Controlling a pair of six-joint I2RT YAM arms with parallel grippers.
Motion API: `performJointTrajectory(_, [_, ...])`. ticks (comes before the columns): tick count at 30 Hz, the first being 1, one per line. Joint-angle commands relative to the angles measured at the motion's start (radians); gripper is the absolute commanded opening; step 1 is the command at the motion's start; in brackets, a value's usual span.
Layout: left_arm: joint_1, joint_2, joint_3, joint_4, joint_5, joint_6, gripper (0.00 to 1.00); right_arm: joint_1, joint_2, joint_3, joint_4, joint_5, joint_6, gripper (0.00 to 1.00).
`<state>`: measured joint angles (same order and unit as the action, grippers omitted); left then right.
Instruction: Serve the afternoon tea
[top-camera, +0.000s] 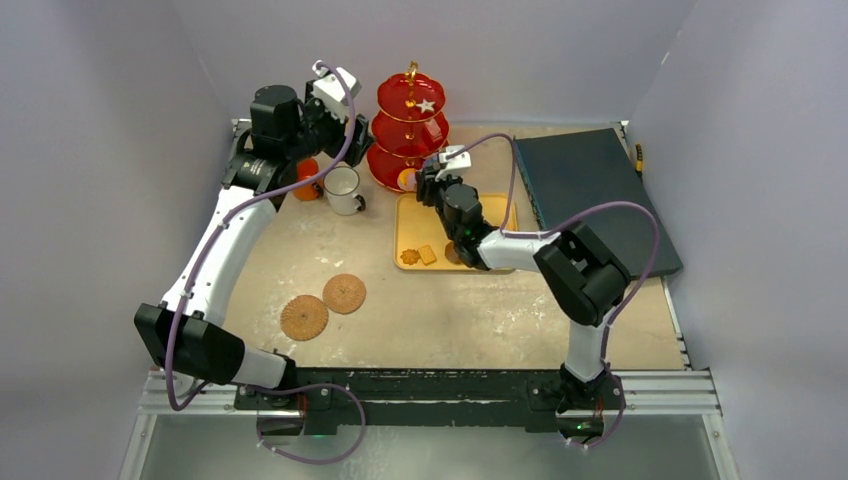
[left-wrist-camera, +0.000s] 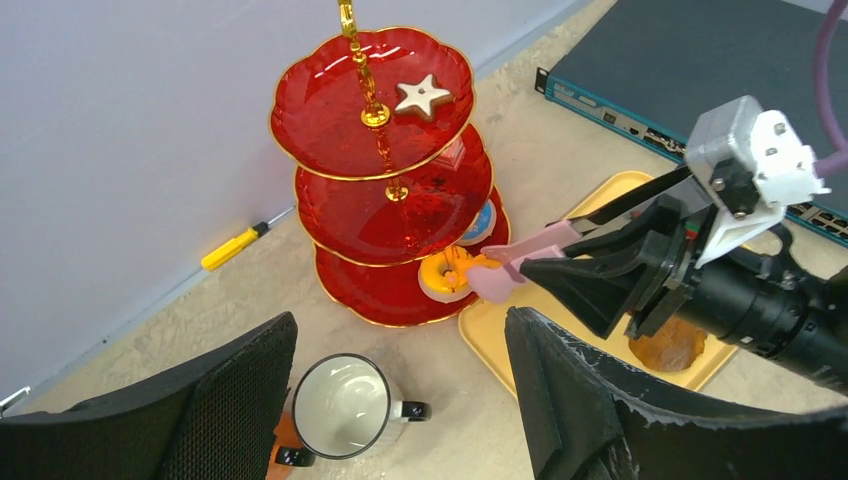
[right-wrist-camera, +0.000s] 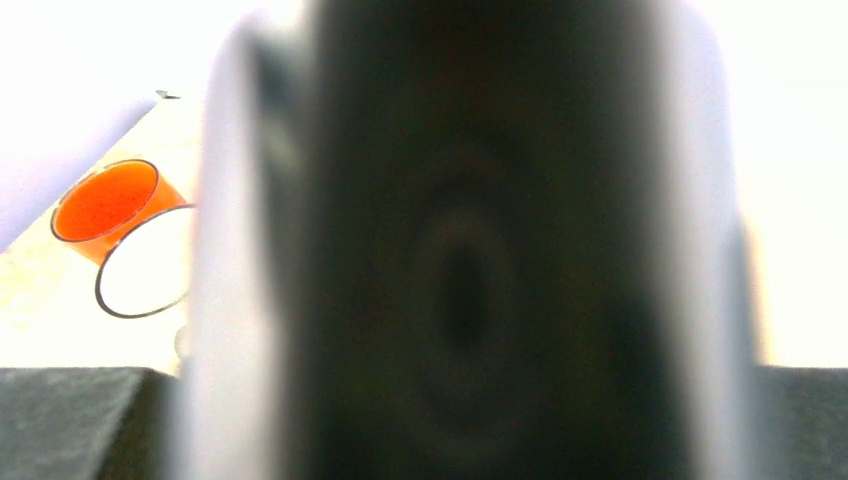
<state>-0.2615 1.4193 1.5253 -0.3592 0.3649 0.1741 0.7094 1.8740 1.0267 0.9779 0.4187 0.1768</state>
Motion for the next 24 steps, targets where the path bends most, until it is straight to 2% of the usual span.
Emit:
performJointTrajectory(1, [0.010,-0.020,0.033,0.051,-0.009,-0.014,0.75,0.016,0.026,0.092,0.090,-0.006,0.056,0.33])
performJointTrajectory(17, [0.016,-0.049,0.010,0.043,-0.008,0.017,0.75,0.036,0.291,0.250,0.289,0.123,0.128,0.34])
performJointTrajectory(22, [0.017,-0.054,0.011,0.025,-0.006,0.031,0.75,0.050,0.350,0.312,0.293,0.135,0.132,0.40])
performJointTrajectory(24, [0.017,-0.054,0.012,0.022,-0.007,0.035,0.75,0.052,0.360,0.324,0.283,0.130,0.131,0.49])
